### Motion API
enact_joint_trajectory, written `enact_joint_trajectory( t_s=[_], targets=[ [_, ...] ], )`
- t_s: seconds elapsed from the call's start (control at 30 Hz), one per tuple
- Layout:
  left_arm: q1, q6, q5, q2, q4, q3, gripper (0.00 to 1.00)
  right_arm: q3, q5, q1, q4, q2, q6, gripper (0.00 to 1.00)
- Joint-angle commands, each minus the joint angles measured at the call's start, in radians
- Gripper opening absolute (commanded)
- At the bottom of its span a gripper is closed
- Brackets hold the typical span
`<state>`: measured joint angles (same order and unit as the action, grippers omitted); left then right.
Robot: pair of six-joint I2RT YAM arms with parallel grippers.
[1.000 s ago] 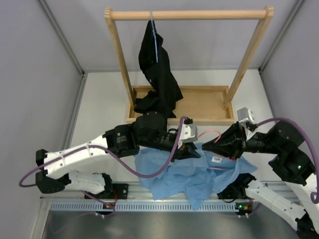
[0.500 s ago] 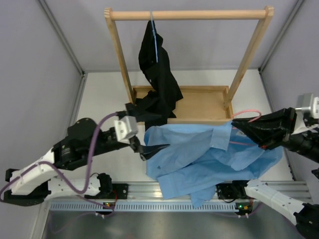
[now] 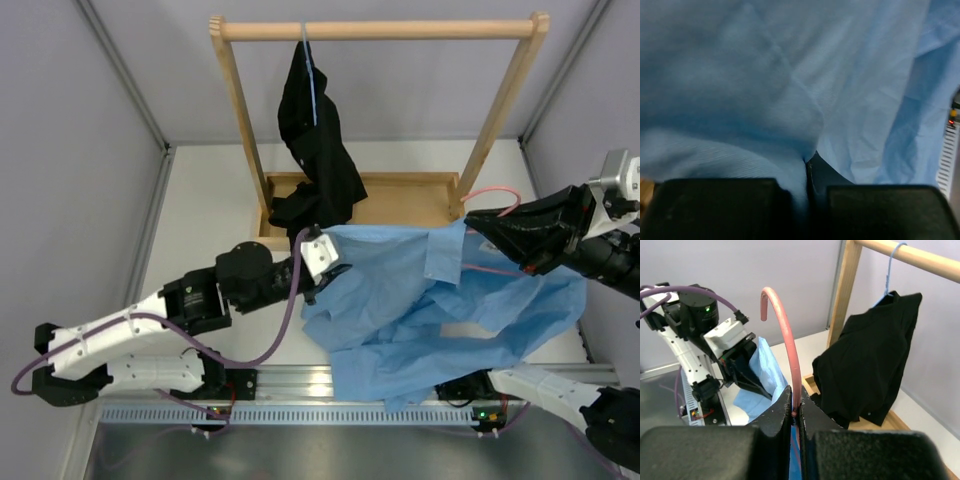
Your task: Place the shirt on the hanger
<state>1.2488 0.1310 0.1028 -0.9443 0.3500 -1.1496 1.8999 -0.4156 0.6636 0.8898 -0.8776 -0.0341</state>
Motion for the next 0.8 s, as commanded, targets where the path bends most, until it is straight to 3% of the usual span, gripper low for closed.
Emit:
enact_joint_trajectory(
  t_s=[0.0,0.2,0.57,0.67,0.77],
  targets=[
    [-0.002,-0.080,0.325,-0.007,-0.048,-0.006,0.00,0.028,0.090,0.010,-0.014,0.015,-0.018,0.00],
    [-0.002,-0.240,0.569,0.085,-0.095,0.083,0.00,-0.048,0.259,0.010,-0.026,0.057,-0.018,0.00],
    [-0.003,-0.243,0.454,0.065,-0.112,0.074,0.02,-0.090,0.264,0.010,-0.072,0.052,0.008,0.00],
    [-0.002,-0.261,0.527,0.065,-0.097,0.076,0.09,-0.099,0.313,0.010,-0.072,0.058,0.008,0.00],
    [-0.002,-0.309,0.679,0.099,-0.086,0.088,0.00,-0.104,0.391,0.010,-0.071,0.069,0.016,0.00]
  ],
)
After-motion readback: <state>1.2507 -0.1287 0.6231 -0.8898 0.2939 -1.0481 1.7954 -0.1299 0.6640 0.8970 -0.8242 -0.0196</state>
